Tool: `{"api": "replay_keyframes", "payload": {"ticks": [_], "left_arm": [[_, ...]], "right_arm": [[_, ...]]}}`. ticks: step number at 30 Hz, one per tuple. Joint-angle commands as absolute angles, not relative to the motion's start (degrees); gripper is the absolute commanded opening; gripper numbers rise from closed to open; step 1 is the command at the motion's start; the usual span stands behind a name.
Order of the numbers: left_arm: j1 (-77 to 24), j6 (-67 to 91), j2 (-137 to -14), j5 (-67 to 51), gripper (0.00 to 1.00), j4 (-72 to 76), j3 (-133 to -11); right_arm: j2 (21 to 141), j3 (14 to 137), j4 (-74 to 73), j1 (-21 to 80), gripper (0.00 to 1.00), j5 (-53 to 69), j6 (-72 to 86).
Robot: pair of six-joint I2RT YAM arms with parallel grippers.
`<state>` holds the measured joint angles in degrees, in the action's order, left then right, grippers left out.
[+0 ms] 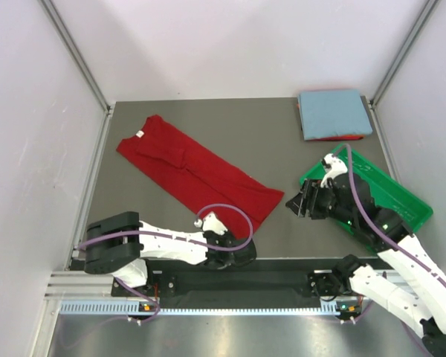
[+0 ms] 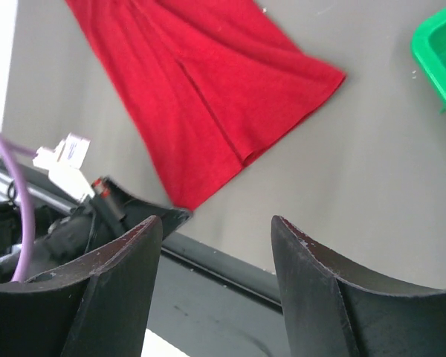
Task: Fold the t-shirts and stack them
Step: Fold the tshirt
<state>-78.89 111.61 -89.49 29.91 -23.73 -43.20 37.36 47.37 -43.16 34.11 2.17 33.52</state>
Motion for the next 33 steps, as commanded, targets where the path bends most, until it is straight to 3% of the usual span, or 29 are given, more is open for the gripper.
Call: {"api": "replay_keyframes", "payload": {"ticks": [1, 3, 5, 9, 13, 18, 23, 25, 28, 33], "left_arm": [[-81.99, 113.29, -90.0, 28.57, 0.0, -33.29, -42.18], [-82.88, 113.82, -90.26, 28.13, 0.0, -34.62, -43.15], [-84.02, 114.17, -89.65, 28.3, 0.1, -36.29, -44.29], [-84.2, 116.79, -87.81, 31.35, 0.42, -46.99, -49.29], [-84.11, 117.25, -83.6, 41.79, 0.51, -58.78, -53.87], [-78.68, 110.95, -67.27, 49.91, 0.53, -61.28, -52.57], [-55.67, 79.76, -43.66, 45.71, 0.55, -45.03, -45.28], [-47.34, 71.07, -39.48, 45.79, 0.56, -40.28, -44.39], [-36.53, 62.35, -41.9, 43.18, 0.55, -38.59, -48.06], [-22.61, 54.15, -62.2, 32.18, 0.54, -35.42, -58.33]], "right_arm": [[39.37, 51.06, -43.24, 34.28, 0.61, 0.26, 31.38], [40.51, 51.59, -43.15, 34.19, 0.61, 0.35, 31.29], [41.22, 52.03, -43.15, 34.28, 0.61, 0.26, 31.11], [41.13, 51.95, -43.59, 34.28, 0.61, 0.26, 31.29], [40.43, 51.33, -43.16, 34.28, 0.61, 0.35, 31.81], [39.73, 50.45, -41.58, 34.28, 0.61, 1.84, 32.34], [40.25, 50.01, -38.5, 34.37, 0.62, 3.69, 33.05], [40.69, 49.66, -37.62, 34.37, 0.61, 4.04, 33.13], [41.31, 49.05, -37.18, 34.28, 0.61, 3.25, 32.52], [42.71, 48.95, -36.3, 34.28, 0.62, 3.16, 30.5]]}}
